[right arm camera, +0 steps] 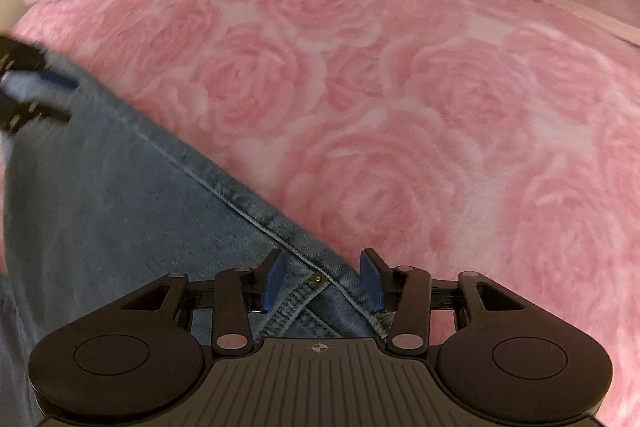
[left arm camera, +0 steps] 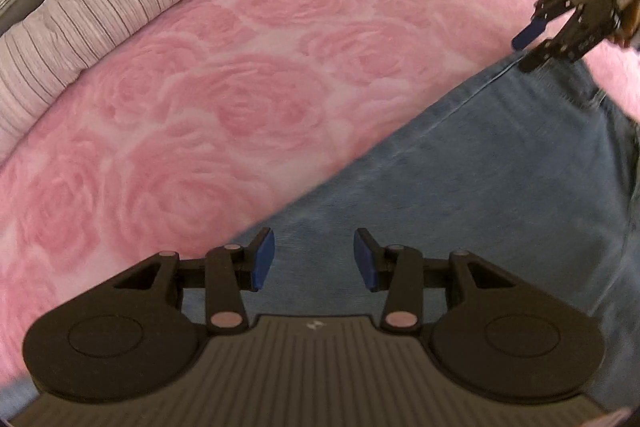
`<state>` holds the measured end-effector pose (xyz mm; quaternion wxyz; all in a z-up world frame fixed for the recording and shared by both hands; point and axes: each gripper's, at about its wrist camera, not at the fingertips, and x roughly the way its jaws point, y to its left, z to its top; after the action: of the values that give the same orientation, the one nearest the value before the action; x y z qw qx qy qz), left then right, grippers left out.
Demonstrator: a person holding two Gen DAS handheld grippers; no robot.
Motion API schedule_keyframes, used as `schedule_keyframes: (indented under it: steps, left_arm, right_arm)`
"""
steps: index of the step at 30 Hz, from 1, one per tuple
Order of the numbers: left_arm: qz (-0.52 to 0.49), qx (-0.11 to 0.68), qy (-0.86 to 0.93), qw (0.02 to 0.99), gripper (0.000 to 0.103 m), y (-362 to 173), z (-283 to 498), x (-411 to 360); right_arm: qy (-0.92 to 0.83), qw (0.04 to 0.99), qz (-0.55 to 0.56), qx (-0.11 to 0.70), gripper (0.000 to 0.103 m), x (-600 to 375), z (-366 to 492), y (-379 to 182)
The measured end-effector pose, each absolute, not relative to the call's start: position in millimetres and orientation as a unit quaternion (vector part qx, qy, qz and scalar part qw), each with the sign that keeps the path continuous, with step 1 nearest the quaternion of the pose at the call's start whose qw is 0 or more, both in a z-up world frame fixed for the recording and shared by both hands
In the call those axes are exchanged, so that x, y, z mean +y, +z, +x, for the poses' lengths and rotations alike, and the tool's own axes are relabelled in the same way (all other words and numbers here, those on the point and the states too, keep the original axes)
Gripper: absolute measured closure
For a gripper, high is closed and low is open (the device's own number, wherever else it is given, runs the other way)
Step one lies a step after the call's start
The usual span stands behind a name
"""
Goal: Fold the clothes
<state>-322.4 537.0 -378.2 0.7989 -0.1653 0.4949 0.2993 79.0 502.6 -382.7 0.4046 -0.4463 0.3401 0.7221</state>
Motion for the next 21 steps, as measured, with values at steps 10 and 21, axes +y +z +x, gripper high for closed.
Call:
schedule_keyframes:
  steps: [10, 21]
  left_arm:
    - [-0.102, 0.557, 0.253, 0.784, 0.045, -407, -344, 566]
    - [-0.035, 0.553, 0.269, 0.788, 0.101, -382, -345, 511]
  right_arm:
    - [0.738, 0.326, -0.471, 0.358, 0.058, 523, 87, -388]
    - [0.740, 0.405, -0.487, 0.227, 0.085, 465, 53, -340]
